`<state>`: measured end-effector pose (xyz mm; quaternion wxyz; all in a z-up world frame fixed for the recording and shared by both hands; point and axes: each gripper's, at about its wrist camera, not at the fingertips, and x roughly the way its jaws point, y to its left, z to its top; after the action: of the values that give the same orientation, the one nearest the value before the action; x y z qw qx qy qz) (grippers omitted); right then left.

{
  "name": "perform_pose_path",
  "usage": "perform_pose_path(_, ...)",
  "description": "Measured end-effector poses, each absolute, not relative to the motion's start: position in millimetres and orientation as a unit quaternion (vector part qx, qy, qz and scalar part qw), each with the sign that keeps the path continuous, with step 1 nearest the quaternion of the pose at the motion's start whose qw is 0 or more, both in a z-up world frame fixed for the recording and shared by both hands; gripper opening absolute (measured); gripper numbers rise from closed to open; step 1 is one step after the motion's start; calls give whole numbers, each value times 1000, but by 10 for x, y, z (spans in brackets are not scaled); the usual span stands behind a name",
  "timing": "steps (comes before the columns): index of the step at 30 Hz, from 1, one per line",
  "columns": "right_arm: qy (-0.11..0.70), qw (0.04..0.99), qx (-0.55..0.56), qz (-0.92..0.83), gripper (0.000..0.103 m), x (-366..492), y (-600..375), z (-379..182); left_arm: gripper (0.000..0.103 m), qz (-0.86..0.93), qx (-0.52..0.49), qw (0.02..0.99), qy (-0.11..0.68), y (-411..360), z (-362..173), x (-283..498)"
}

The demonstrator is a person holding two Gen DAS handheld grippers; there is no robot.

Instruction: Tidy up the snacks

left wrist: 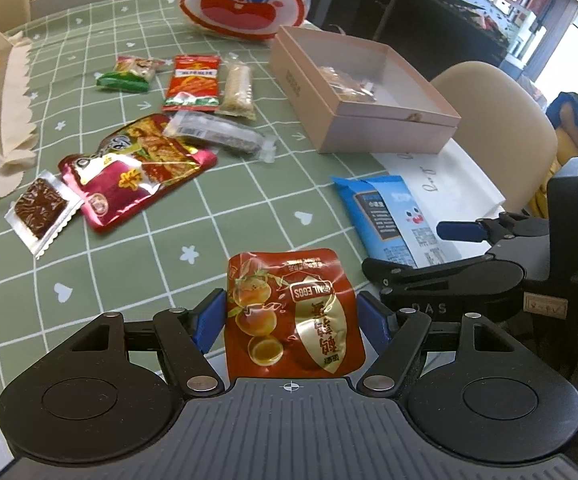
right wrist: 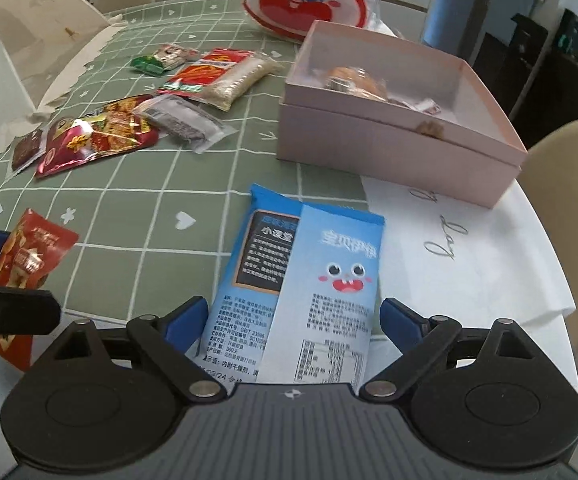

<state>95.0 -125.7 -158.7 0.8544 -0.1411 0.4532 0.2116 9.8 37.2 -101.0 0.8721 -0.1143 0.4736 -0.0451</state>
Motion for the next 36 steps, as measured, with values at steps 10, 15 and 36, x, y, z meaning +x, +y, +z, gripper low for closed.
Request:
perform_pose_path(10,446,865,-88,213,93,979,-1543,-1487,76,-56,-126,867,479,374,-1047,113)
perform_pose_path(15,445,868,-82,204,93,1124,-1500,-1517,76,-67,-123,864,484,324,-1060,121)
perform_pose_path(36,314,922,-59,220,75,1034,-2223,17,76,-164,-71,914,364,64,140,912)
